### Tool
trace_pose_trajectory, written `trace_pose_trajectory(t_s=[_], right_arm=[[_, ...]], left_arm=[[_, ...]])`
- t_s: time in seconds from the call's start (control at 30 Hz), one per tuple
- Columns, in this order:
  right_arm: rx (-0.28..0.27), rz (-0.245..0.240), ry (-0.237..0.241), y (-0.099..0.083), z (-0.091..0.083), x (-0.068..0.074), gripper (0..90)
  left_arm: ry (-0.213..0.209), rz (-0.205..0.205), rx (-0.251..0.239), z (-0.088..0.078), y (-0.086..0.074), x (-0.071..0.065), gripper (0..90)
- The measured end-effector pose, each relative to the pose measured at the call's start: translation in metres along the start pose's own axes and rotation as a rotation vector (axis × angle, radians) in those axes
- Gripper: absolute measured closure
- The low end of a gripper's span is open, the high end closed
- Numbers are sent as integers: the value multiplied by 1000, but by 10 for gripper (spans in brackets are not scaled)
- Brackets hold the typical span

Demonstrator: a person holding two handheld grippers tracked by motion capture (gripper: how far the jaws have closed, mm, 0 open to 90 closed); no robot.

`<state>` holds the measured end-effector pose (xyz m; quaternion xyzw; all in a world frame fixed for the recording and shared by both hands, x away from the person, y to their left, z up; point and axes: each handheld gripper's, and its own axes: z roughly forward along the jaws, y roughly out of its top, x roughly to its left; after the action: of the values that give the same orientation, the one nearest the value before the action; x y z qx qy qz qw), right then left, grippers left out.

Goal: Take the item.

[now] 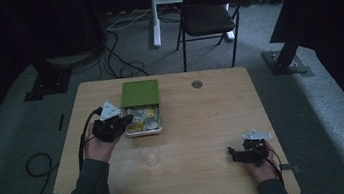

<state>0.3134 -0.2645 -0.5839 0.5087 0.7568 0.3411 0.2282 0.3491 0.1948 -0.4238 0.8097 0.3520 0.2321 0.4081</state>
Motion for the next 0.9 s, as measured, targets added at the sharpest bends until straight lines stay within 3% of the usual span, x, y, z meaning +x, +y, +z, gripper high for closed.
trace_pose_trajectory(t_s=[0.9], right_arm=[[0, 2, 0, 0, 0, 0, 135]], left_arm=[[-26, 22, -11, -9, 2, -15, 900]])
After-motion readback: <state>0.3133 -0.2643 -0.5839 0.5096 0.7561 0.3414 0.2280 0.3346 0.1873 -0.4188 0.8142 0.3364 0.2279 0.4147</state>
